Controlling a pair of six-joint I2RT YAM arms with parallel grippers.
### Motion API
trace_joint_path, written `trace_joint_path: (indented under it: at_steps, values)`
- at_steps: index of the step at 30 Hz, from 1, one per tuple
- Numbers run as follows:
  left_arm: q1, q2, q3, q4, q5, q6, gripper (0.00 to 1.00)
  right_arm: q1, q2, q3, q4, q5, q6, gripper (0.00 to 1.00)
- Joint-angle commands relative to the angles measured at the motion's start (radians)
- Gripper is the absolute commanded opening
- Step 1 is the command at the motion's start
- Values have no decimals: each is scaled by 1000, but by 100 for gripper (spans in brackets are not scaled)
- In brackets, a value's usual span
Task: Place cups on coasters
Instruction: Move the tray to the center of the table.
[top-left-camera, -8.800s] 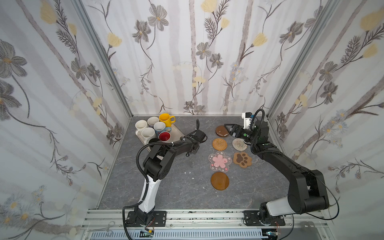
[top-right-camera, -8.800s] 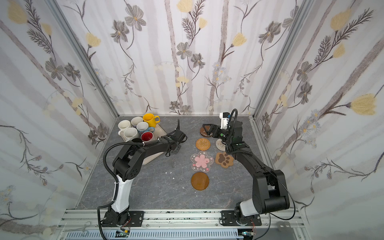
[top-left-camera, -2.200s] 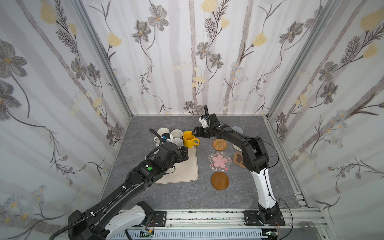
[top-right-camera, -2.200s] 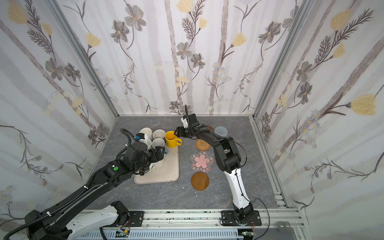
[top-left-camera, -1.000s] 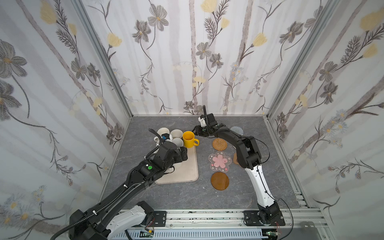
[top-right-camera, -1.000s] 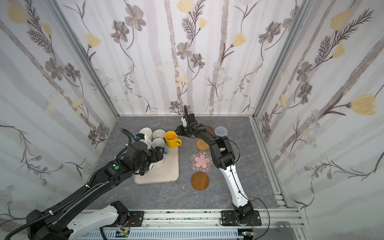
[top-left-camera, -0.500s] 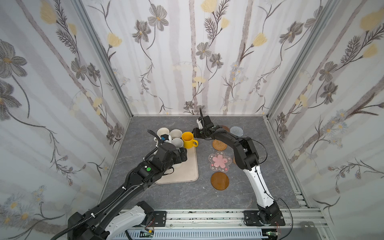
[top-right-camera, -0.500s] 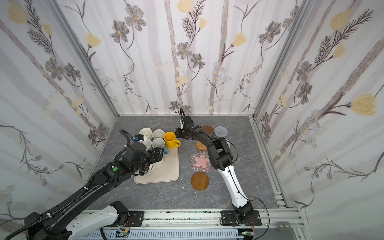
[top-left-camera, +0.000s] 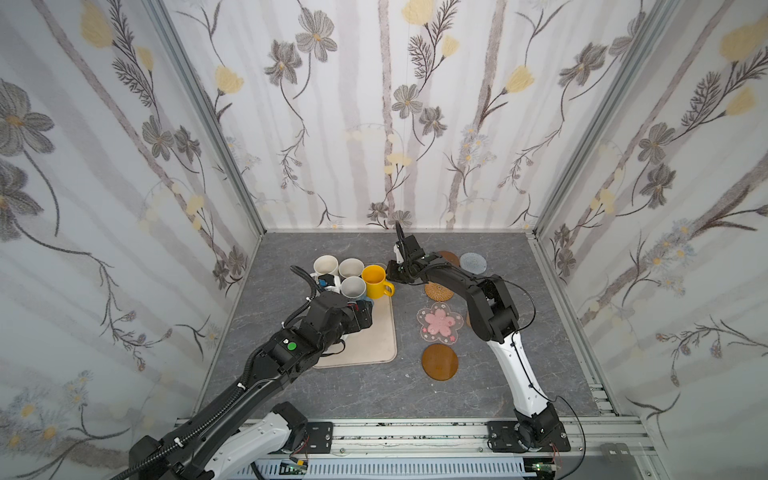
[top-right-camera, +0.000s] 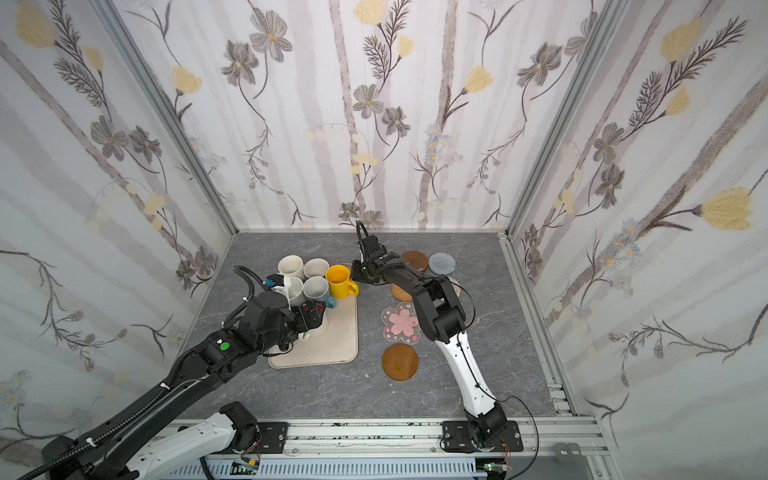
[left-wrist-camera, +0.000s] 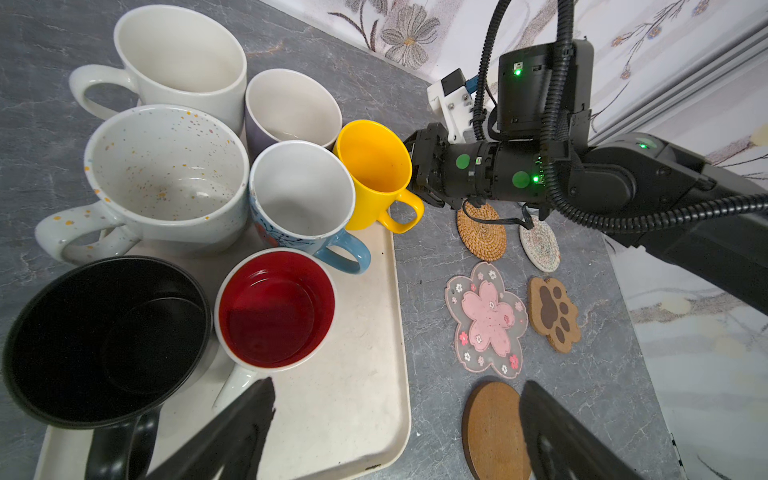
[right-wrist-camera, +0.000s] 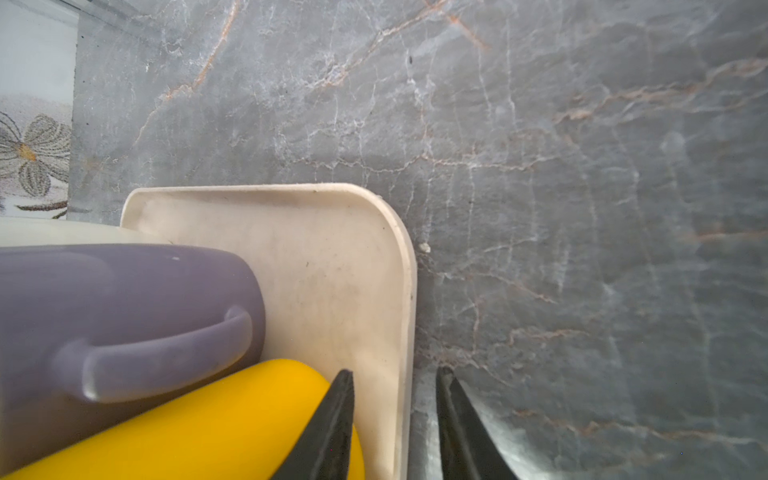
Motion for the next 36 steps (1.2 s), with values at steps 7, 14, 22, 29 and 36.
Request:
trace_joint_path:
  at_steps: [7, 14, 22, 29, 36]
  values:
    - [1, -33, -13, 8, 12, -26, 96, 14, -64, -97, 6, 39, 10, 28]
    - [1, -59, -24, 8, 20, -32, 97, 40, -66, -97, 6, 49, -5, 20]
    - [1, -87, -43, 8, 24, -42, 97, 42, -76, -114, -3, 61, 4, 0]
    - [-1, -100, -49, 7, 23, -41, 98, 39, -119, -195, 34, 78, 20, 0]
    - [0, -94, -48, 8, 20, -39, 98, 20, -200, -346, 111, 79, 35, 0]
